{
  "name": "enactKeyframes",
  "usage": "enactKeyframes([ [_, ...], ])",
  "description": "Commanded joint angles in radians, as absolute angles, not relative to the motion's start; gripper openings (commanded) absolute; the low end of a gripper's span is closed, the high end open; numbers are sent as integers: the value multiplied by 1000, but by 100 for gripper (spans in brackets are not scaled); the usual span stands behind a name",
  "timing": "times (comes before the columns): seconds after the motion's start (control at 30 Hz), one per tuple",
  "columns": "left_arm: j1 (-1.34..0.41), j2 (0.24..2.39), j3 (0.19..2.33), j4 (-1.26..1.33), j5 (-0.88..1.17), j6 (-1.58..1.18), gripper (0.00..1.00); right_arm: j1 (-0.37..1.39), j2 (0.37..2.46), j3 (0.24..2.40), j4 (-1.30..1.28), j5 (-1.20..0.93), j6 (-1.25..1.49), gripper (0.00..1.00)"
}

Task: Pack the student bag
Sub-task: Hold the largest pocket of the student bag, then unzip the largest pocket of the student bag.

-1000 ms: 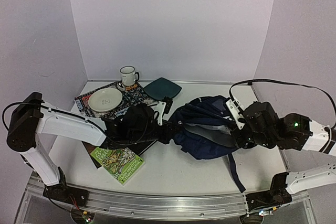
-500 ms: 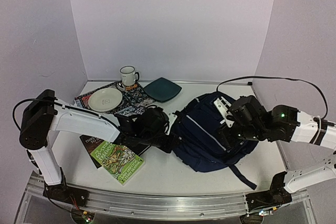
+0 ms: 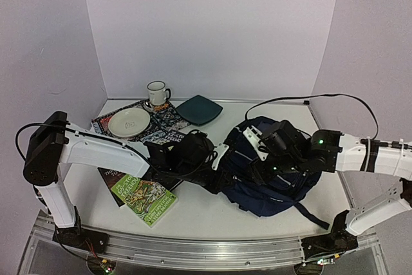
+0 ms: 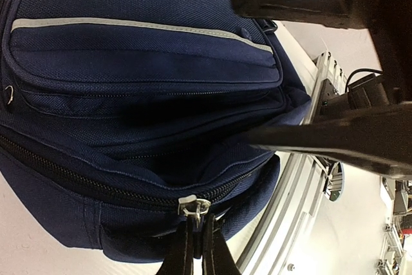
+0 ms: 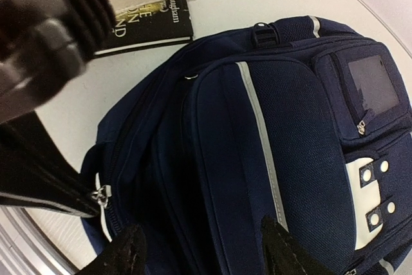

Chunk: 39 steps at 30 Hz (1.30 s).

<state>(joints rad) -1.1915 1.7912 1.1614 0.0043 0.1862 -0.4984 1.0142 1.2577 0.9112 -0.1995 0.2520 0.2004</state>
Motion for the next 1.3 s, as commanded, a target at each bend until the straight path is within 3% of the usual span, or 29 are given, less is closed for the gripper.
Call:
enactKeyframes([
  [0.0,-1200,1771,1203,113,213,-504,0,1009,1326,932,-183,360,147,63],
  [0.2,-1204,1774,1197,129,214,-512,0,1006,1436,922,-134,361,117,66],
  [0.3,-1204,1771,1190,131,213,-512,0,999,1468,907,-115,404,114,61],
  [0.6,-1204,1736,1157,129,189,-500,0,954,1426,843,-106,465,64,14],
  [0.73,-1201,1731,1151,122,172,-488,0,948,1348,820,-108,409,29,0],
  [1.27,-1001,1731,1163,-100,160,-376,0,924,970,812,-237,30,-133,0],
])
